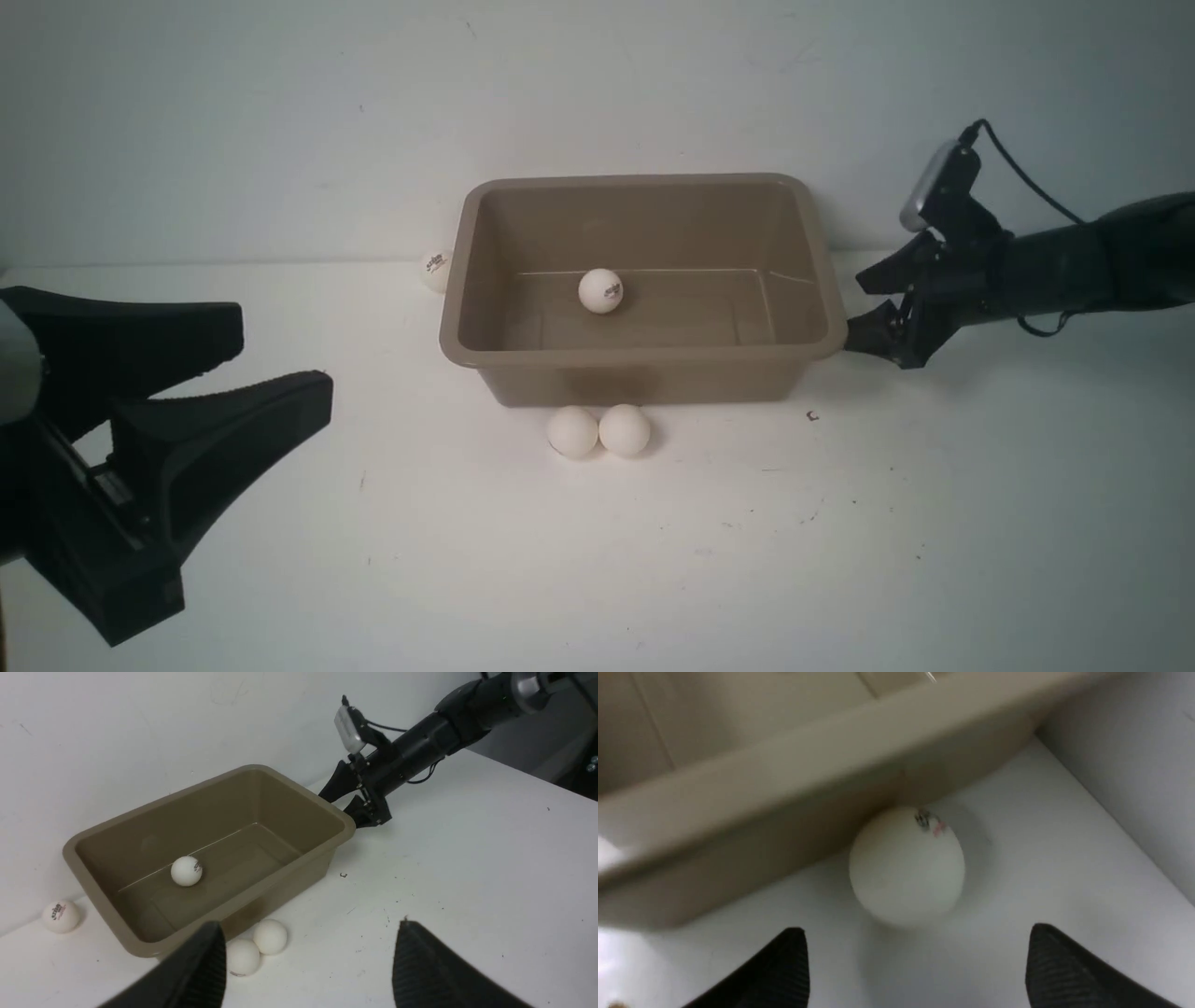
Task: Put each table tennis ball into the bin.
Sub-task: Use the right arm to clamp the table tennis ball closest to it, then use the right arm to put the table tennis ball into the box
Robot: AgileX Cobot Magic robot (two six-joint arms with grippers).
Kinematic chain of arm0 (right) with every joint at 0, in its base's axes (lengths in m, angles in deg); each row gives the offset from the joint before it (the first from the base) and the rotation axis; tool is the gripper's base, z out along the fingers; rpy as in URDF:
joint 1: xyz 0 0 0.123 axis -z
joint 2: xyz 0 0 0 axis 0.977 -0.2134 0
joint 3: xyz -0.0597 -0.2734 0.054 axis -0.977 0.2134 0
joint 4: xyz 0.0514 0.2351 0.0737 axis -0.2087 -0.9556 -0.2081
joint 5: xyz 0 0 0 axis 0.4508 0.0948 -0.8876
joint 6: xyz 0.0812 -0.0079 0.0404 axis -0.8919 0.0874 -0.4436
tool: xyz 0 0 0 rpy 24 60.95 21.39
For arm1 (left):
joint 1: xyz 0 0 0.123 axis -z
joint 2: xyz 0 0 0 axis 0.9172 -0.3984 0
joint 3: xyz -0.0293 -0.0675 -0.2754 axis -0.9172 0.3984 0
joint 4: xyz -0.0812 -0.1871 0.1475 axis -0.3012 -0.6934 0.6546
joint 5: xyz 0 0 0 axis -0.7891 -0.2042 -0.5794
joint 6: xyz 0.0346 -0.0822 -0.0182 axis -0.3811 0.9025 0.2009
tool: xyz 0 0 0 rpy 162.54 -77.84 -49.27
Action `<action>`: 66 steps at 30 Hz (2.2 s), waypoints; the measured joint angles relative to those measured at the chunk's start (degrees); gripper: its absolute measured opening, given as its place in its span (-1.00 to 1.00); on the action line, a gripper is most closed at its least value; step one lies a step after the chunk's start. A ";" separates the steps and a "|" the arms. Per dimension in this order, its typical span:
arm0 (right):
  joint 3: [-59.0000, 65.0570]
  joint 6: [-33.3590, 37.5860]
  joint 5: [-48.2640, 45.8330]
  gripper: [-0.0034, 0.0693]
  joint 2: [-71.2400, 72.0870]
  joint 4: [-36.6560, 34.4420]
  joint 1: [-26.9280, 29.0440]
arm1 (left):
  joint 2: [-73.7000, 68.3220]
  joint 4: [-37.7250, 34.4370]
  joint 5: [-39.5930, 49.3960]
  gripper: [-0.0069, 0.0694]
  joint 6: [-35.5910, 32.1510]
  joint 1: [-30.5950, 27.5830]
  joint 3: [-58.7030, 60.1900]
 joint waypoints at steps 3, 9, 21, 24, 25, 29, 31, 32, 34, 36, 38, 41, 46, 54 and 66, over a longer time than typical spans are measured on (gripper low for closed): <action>-2.02 0.00 0.00 0.65 -0.92 -0.28 -1.67 | 0.00 -0.44 -0.05 0.32 0.00 0.00 0.00; -4.46 -0.84 2.93 0.65 -2.78 1.20 -4.01 | 0.00 -0.63 -0.05 0.32 0.00 0.00 0.00; -4.62 -1.76 13.50 0.09 -3.59 1.19 -5.16 | 0.00 -0.81 0.01 0.32 0.00 0.00 0.00; -4.56 -1.70 19.05 0.09 -1.09 1.18 -4.45 | 0.00 -0.86 0.06 0.32 0.00 0.00 0.00; -4.52 -1.74 20.03 0.09 0.11 1.18 -4.04 | 0.00 -0.86 0.06 0.32 0.00 0.00 0.00; -4.52 -3.22 18.99 0.09 4.57 1.18 -2.64 | 0.00 -0.80 0.11 0.32 0.00 0.00 0.00; -4.52 -4.13 11.52 0.09 8.41 1.31 -2.18 | 0.00 -0.80 0.17 0.32 0.00 0.00 0.00; -4.58 -4.39 6.97 0.09 9.78 1.31 -2.54 | 0.00 -0.80 0.17 0.32 0.00 0.00 0.00; -4.58 -4.76 3.50 0.09 10.63 1.25 -3.14 | 0.00 -0.80 0.17 0.32 0.00 0.00 0.00; -4.63 -6.71 -1.80 0.09 11.39 1.09 -5.66 | 0.00 -0.80 0.11 0.32 0.00 0.00 0.00; -4.63 -7.79 -3.03 0.09 11.19 1.28 -7.44 | 0.00 -0.80 0.11 0.32 0.00 0.00 0.00; -4.63 -8.17 -3.16 0.09 10.25 1.46 -9.65 | 0.00 -0.80 0.11 0.32 0.00 0.00 0.00; -4.63 -8.42 2.59 0.09 7.23 1.73 -12.93 | 0.00 -0.67 0.11 0.32 -0.06 0.00 0.00; -4.44 -14.51 9.64 0.26 5.46 1.65 -13.18 | 0.00 1.42 0.07 0.32 -0.06 0.00 0.00; -4.44 -15.79 7.98 0.88 19.26 3.25 -13.01 | -0.82 1.56 0.12 0.32 1.02 0.00 0.00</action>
